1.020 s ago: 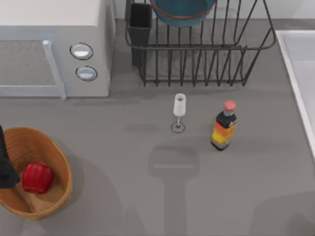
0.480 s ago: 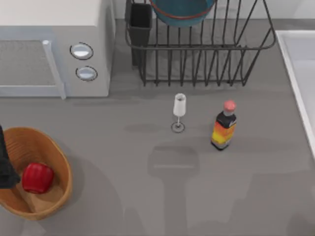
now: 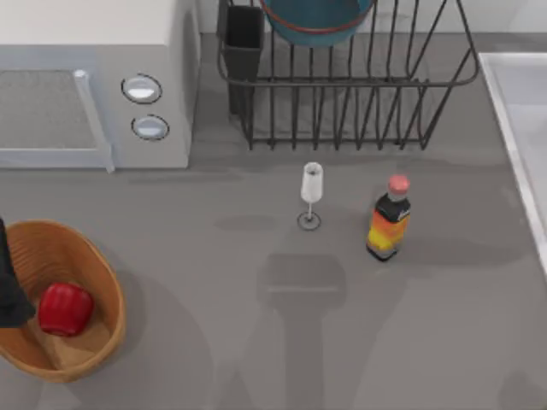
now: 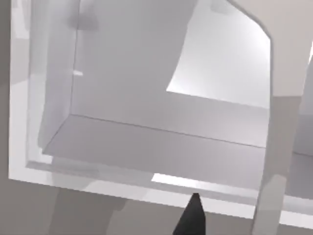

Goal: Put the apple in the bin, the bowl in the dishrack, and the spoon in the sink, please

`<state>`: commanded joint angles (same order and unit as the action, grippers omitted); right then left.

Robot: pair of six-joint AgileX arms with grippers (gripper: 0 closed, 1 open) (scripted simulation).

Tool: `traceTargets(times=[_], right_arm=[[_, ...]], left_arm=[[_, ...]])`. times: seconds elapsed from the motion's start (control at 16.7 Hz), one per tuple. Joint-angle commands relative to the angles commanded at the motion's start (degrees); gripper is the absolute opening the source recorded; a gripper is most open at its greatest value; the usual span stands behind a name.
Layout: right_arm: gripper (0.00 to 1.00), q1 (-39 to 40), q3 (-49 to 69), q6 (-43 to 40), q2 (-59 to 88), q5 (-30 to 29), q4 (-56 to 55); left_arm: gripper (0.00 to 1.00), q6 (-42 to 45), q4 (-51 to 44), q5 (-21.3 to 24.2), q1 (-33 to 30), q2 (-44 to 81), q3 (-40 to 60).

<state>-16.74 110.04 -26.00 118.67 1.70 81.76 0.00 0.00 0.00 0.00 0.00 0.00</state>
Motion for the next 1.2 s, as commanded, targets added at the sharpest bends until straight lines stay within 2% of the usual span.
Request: traceTargets(times=[0.3,0.6,0.84,1.2], right_arm=[[0.0,2.98,30.26,3.24,17.36,-0.39,6.67],[0.0,6.22,50.35,6.85,33.6,-0.8,12.5],[0.0,7.76,56.3,8.61,39.17,-0.99,14.55],[0.0,7.45,55.37,8.67,38.89,-0.92,13.9]], left_arm=[[1.0,0.0,0.0,0.0,0.0,0.0,0.0],[1.0,0.0,0.0,0.0,0.0,0.0,0.0],[1.0,0.0,0.0,0.0,0.0,0.0,0.0],[1.0,0.0,0.0,0.0,0.0,0.0,0.0]])
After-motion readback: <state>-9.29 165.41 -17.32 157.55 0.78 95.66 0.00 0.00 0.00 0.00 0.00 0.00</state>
